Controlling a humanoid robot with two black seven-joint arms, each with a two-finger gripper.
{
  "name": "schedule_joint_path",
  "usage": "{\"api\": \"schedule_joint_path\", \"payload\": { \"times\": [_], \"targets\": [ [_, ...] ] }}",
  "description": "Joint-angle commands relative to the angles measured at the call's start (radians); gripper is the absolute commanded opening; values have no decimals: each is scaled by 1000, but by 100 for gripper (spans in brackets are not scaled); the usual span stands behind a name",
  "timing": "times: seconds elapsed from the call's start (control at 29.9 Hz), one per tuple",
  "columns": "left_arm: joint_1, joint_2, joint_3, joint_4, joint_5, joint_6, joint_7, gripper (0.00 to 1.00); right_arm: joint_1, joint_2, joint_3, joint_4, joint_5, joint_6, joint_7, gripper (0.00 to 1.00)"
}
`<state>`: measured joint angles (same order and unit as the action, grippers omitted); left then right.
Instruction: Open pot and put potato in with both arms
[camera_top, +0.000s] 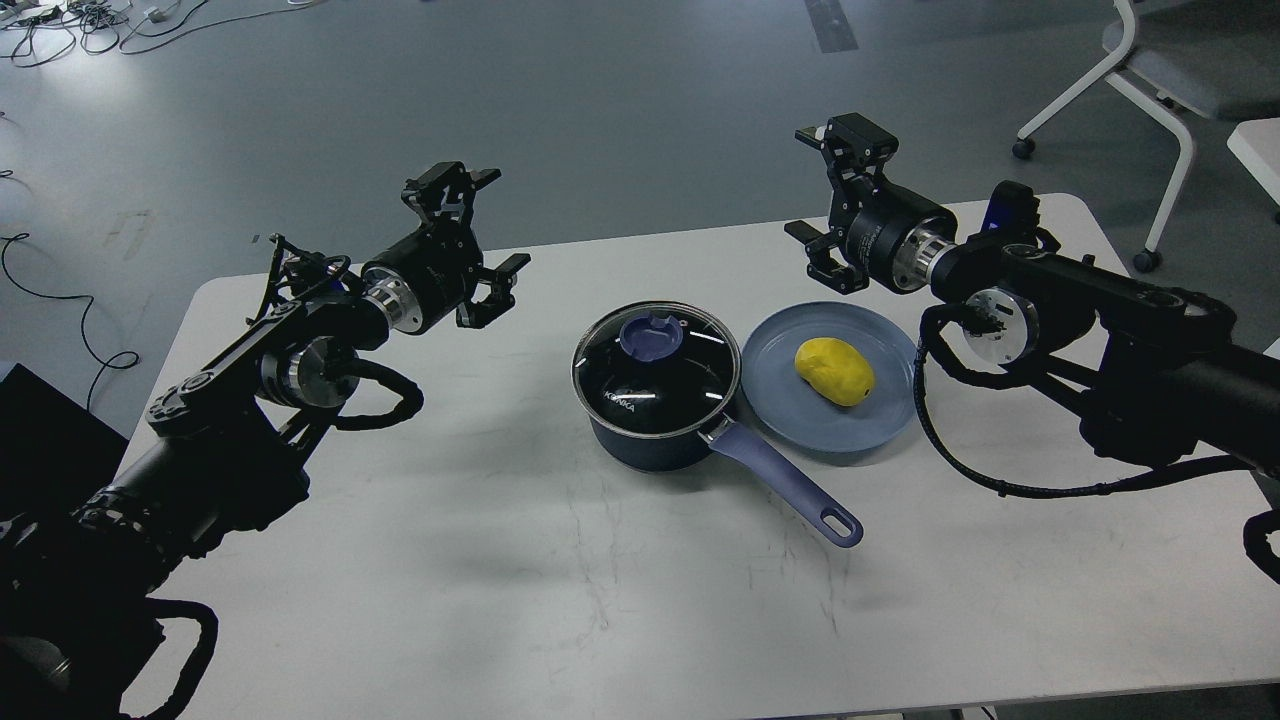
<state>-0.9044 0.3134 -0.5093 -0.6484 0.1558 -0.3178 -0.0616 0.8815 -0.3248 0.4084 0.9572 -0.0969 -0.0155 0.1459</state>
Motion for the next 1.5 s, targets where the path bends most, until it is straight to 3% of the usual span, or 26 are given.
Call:
{"api": "schedule_joint_path", "payload": {
  "times": [0.0,0.94,1.1,1.47],
  "targets": [
    [9,18,-3,0,-7,-12,-6,98,-19,-7,4,0,0,2,0,100],
    [47,-34,-11,13,-10,-7,-9,98,42,-16,20,0,-3,5,14,100],
    [48,-50,-2,13,-7,6,-40,98,53,-4,12,-8,-6,5,14,100],
    [48,-48,3,13,4,14,-40,98,53,-22,7,-9,-10,34,12,100]
  ]
}}
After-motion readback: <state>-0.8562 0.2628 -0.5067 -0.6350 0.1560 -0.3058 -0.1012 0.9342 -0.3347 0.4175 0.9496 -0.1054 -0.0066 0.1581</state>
